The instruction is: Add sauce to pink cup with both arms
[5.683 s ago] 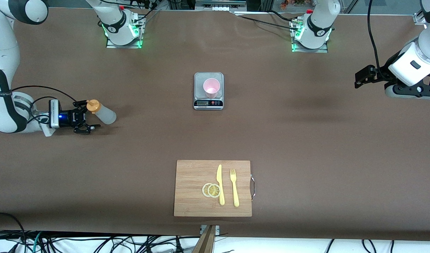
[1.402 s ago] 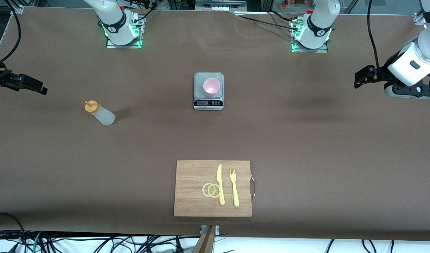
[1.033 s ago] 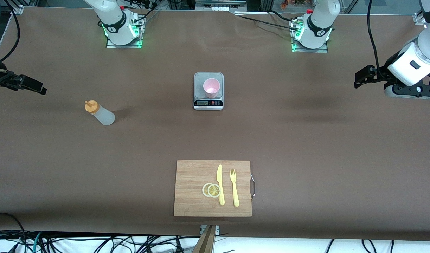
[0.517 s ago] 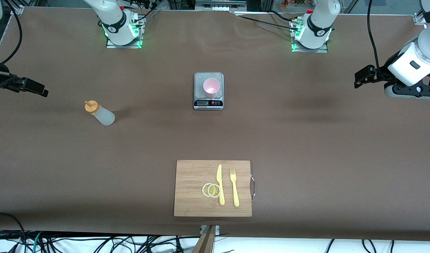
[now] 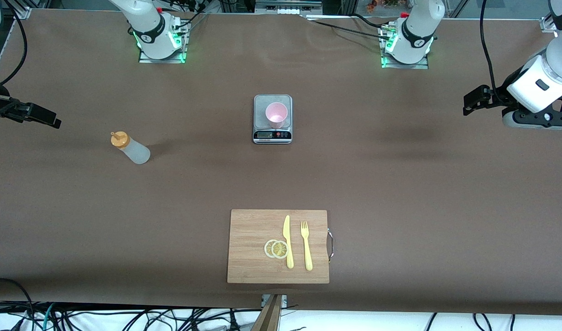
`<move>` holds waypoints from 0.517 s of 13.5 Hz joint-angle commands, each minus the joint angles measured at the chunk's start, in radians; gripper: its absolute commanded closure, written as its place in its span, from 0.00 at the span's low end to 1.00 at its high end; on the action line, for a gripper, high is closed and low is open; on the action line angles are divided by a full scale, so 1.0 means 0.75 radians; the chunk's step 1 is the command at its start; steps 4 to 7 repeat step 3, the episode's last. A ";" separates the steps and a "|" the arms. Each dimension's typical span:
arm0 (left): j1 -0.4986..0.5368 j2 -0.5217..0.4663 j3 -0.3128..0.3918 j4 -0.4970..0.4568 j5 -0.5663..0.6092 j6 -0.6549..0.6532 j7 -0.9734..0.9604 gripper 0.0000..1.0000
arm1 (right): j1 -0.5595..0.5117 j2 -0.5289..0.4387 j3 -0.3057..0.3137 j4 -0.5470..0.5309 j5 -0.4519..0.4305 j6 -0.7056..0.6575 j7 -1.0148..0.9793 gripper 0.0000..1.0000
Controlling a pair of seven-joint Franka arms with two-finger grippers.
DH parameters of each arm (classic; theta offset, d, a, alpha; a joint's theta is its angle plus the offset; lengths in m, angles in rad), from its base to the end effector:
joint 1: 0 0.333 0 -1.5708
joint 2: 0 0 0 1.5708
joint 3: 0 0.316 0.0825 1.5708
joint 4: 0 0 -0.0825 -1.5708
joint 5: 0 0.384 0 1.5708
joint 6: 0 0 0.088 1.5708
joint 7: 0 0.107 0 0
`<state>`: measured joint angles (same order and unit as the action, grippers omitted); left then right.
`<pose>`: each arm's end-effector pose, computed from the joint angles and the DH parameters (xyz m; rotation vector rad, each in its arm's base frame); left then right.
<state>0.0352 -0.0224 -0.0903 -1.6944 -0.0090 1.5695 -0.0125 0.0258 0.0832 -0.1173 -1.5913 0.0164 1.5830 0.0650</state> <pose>0.5415 -0.0313 0.5786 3.1333 -0.0658 -0.1612 0.5747 -0.0484 0.5691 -3.1208 0.2463 0.1423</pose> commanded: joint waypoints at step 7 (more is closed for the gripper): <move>0.004 -0.009 -0.008 -0.001 0.028 -0.013 -0.004 0.00 | -0.008 0.020 0.001 0.036 -0.014 -0.006 -0.019 0.00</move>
